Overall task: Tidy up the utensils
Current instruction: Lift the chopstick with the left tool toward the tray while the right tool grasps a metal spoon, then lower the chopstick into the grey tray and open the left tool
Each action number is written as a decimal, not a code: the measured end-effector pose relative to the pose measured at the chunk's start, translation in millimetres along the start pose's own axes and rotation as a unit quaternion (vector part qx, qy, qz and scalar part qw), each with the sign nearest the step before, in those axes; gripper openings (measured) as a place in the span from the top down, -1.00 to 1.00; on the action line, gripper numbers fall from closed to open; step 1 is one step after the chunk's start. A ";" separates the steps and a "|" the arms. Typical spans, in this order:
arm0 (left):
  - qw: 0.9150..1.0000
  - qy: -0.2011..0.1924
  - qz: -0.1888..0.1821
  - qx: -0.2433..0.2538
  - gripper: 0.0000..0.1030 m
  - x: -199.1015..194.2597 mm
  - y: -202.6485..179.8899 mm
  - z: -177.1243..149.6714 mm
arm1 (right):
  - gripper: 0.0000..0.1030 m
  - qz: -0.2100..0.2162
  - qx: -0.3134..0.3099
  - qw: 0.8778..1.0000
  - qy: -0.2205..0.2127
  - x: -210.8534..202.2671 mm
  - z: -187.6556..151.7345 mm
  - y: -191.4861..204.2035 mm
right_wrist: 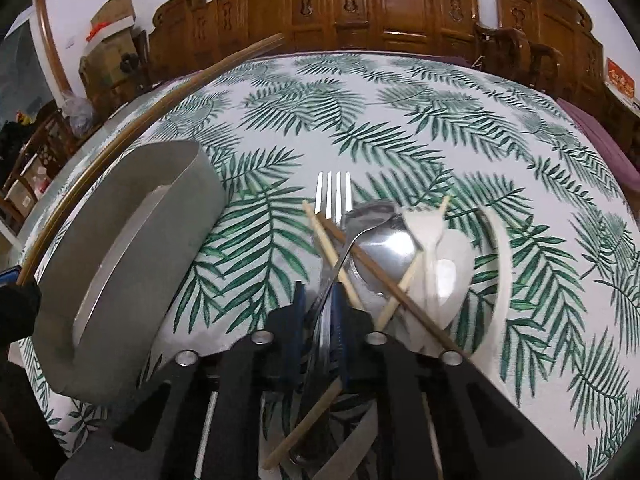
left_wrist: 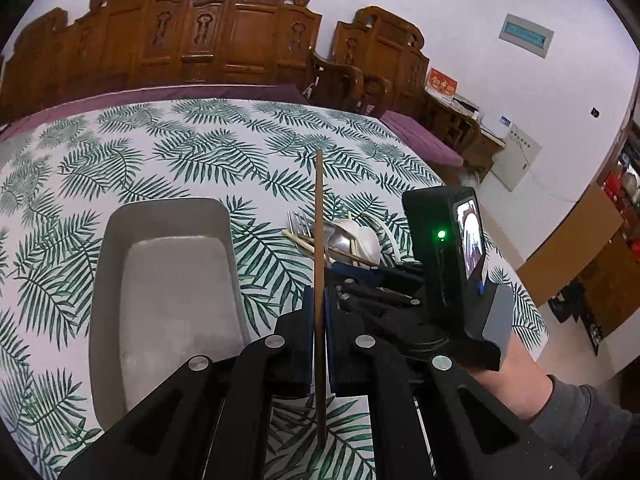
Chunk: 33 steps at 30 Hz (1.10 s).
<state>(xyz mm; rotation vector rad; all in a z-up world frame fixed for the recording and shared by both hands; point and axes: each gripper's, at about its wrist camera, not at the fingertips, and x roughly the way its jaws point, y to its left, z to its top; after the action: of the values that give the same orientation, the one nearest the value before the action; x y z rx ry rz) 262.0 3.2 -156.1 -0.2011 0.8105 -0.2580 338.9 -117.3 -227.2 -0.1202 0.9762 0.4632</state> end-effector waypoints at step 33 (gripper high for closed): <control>0.995 0.030 0.090 -0.018 0.92 -23.7 59.5 -13.8 | 0.96 0.033 0.003 0.997 -0.068 -51.4 3.9 -3.8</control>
<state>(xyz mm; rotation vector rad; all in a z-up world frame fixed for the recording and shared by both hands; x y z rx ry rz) 245.1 65.8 -165.4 -0.1543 0.8867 -0.0803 319.4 -136.2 -183.3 -0.0499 0.8500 0.5223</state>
